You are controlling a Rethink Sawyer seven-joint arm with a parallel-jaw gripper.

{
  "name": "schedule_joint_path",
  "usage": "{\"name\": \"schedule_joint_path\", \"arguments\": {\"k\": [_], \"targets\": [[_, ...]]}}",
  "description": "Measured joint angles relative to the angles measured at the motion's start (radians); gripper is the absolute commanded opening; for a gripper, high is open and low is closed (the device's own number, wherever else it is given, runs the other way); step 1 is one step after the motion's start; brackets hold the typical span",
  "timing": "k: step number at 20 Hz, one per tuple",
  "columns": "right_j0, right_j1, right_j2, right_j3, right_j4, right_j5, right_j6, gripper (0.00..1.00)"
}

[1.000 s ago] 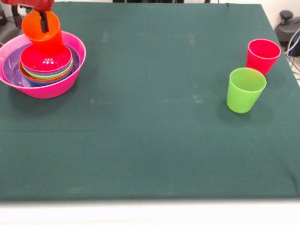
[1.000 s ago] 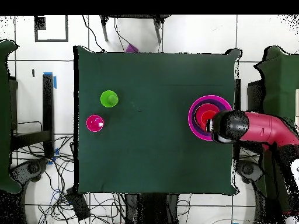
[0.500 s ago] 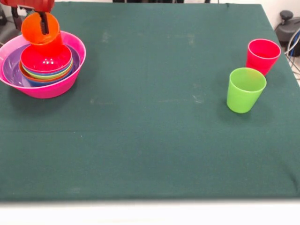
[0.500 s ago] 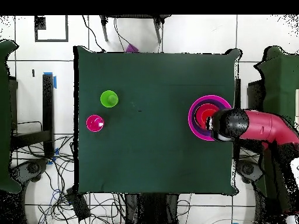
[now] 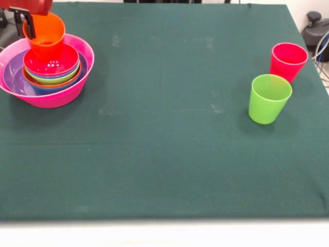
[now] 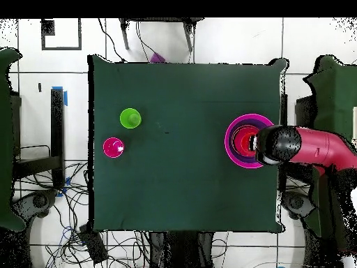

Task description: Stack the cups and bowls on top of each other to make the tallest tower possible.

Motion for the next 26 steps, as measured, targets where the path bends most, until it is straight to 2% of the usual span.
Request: {"name": "schedule_joint_path", "arguments": {"k": [11, 15, 16, 20, 23, 26], "targets": [[0.0, 0.001, 0.001, -0.008, 0.0, 0.006, 0.0, 0.0], [0.003, -0.014, 0.002, -0.011, 0.002, 0.058, 0.0, 0.0], [0.007, -0.02, 0.004, -0.023, 0.005, 0.112, 0.0, 0.0], [0.012, -0.024, 0.01, -0.048, 0.007, 0.186, 0.0, 0.0], [0.016, -0.03, 0.028, -0.092, 0.008, 0.285, 0.0, 0.0], [0.017, -0.035, 0.039, -0.116, 0.008, 0.32, 0.0, 0.0]]}}
